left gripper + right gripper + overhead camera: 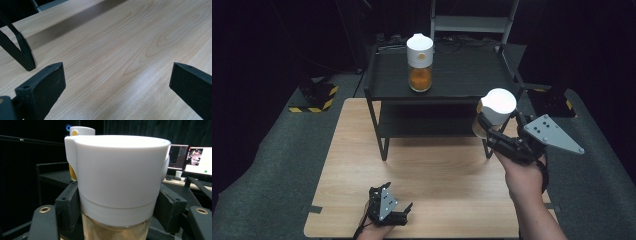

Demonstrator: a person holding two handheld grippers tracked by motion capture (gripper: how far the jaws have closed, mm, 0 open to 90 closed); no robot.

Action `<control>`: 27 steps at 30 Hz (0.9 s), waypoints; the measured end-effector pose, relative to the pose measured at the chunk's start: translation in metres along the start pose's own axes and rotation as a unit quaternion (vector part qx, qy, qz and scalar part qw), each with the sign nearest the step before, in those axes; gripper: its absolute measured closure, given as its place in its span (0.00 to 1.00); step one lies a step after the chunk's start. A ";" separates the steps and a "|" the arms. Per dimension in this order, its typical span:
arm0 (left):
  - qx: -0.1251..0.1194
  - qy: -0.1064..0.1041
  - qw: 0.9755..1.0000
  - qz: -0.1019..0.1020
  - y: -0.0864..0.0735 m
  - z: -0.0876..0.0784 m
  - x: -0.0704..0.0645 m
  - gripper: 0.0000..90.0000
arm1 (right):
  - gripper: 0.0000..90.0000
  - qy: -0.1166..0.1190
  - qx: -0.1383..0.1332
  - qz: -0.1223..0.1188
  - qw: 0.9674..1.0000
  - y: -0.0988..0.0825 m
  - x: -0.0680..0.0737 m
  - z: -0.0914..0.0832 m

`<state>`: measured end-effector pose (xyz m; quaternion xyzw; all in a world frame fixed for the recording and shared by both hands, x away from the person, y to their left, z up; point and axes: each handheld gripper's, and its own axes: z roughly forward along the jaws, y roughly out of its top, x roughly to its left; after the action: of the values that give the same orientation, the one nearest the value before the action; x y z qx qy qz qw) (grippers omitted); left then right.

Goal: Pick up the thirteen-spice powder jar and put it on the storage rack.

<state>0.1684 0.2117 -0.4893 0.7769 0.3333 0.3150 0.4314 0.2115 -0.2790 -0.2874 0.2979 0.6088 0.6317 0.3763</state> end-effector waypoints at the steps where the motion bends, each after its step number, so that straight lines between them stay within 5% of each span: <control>1: 0.000 0.000 1.000 -0.001 0.000 0.000 0.000 0.01 | 0.34 -0.001 -0.001 0.002 1.000 0.002 0.000 0.002; 27: -0.001 -0.002 1.000 -0.009 0.000 0.000 0.002 0.01 | 0.34 -0.021 -0.016 0.005 1.000 0.032 -0.006 0.052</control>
<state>0.1695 0.2134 -0.4892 0.7743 0.3390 0.3100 0.4352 0.2549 -0.2545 -0.2511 0.3081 0.5887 0.6370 0.3908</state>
